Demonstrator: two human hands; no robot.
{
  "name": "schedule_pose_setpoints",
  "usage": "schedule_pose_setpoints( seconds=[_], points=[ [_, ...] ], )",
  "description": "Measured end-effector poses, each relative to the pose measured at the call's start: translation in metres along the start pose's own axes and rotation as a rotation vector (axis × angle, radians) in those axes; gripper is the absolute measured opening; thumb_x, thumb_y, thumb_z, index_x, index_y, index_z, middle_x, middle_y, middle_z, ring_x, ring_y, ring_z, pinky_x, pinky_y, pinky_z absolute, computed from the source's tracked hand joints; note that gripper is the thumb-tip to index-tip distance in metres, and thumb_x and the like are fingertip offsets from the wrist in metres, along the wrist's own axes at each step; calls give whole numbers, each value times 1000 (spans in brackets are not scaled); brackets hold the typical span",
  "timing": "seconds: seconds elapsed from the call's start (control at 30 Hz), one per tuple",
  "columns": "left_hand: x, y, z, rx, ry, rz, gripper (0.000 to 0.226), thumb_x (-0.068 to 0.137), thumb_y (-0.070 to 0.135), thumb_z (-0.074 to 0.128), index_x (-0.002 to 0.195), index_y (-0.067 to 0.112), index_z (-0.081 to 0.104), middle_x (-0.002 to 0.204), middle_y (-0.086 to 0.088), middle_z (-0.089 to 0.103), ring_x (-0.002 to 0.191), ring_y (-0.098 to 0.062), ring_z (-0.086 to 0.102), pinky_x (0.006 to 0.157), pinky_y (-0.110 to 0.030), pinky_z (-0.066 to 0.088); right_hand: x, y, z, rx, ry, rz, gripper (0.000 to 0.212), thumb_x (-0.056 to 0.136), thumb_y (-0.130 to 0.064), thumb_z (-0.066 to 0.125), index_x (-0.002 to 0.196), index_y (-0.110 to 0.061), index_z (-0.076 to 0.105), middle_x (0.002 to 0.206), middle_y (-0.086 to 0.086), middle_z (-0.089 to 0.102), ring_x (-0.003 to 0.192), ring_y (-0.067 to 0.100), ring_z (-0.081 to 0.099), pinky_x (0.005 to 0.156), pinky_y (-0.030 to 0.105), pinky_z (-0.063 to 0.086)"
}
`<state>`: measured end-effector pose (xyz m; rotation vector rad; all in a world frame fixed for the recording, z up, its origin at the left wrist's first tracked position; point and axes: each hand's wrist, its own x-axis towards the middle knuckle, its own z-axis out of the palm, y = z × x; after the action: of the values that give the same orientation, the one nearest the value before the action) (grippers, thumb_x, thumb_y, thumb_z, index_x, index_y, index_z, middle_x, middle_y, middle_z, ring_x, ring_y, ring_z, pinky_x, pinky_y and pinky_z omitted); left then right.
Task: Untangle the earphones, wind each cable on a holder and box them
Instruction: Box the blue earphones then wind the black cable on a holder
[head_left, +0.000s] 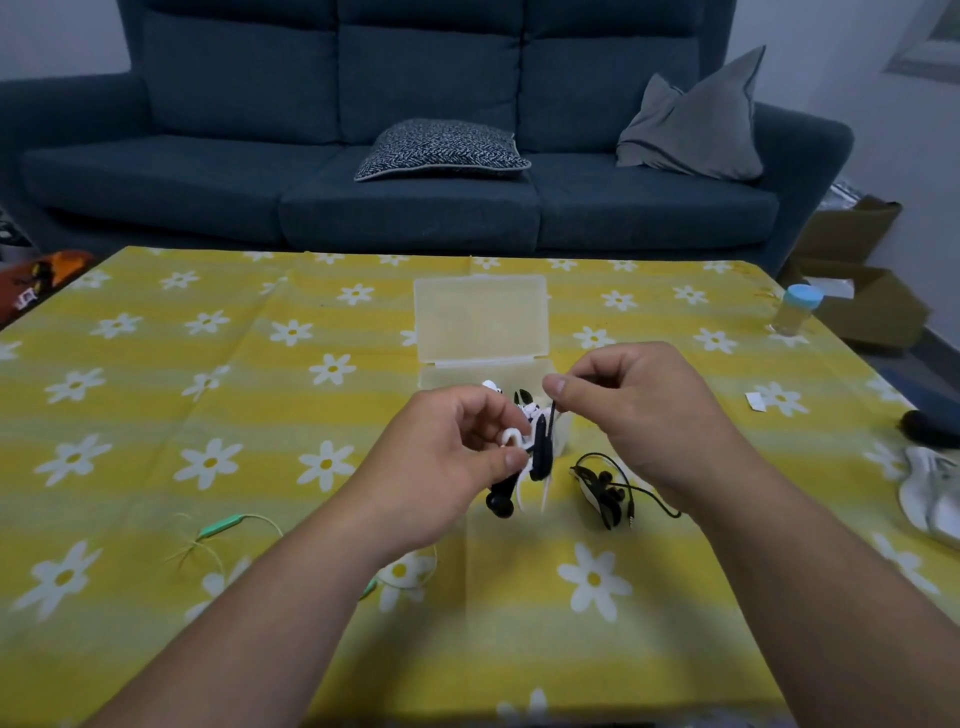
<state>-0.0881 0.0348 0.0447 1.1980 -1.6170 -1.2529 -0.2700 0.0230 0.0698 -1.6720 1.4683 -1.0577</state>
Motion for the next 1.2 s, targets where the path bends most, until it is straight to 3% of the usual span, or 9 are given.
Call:
schedule_pose_setpoints(
  seconds=[0.07,0.2,0.37,0.5,0.63,0.83,0.97,1.1,1.2],
  points=[
    [0,-1,1,-83,-14,-5,18,84,-6,69,91,11,70,78,-2,65,72,-11,60,66,-19,49,2,2,0,-24,29,6,26,87,-29,73,68,-11,71,57,9,56,54,10,48,55,26,41],
    [1,-1,0,-193,-26,0,18,85,-7,67,94,8,69,81,-6,65,75,-15,60,68,-23,49,2,1,1,31,25,81,29,91,-29,69,66,-14,67,41,-15,41,38,3,35,43,15,29],
    [-1,3,2,-308,-31,14,19,85,-11,64,93,6,68,79,-9,63,71,-16,59,65,-23,51,1,3,7,308,-98,324,42,96,-17,59,54,-19,56,47,-8,35,44,12,24,46,26,20],
    [0,6,2,-430,112,17,18,87,-11,60,91,6,66,74,-8,67,62,-17,63,55,-24,52,-3,5,19,268,-315,418,28,97,-19,50,70,-13,56,50,-5,28,44,12,18,44,24,14],
    [4,5,-3,-509,306,-28,16,89,-5,61,91,10,66,73,-5,69,61,-15,65,54,-22,53,-7,7,28,249,-437,407,39,106,-25,40,76,-12,62,53,-3,32,44,10,21,43,22,19],
    [10,-5,-15,-474,493,-102,10,91,1,63,95,10,66,76,-5,71,63,-13,66,67,-29,56,-11,3,26,211,-464,279,19,103,-19,48,91,-14,62,54,-5,38,49,12,25,47,23,21],
    [12,-9,-17,-365,521,-93,12,90,1,65,92,12,67,76,-6,71,64,-15,66,67,-30,56,-11,-2,24,205,-476,233,25,102,-16,50,85,-11,68,54,-3,40,48,12,28,46,22,23],
    [11,-10,-12,-163,511,-15,19,87,-2,68,85,17,67,80,-12,70,63,-11,62,59,-20,52,-9,-5,21,227,-464,219,30,102,-15,49,85,-7,71,53,0,42,48,13,31,45,21,26],
    [12,-10,-9,-36,471,28,18,84,-2,71,87,15,68,86,-12,72,68,-12,61,62,-20,53,-7,-7,17,241,-374,194,32,102,-18,50,80,-6,70,52,0,42,47,13,32,46,22,26]
  ],
)
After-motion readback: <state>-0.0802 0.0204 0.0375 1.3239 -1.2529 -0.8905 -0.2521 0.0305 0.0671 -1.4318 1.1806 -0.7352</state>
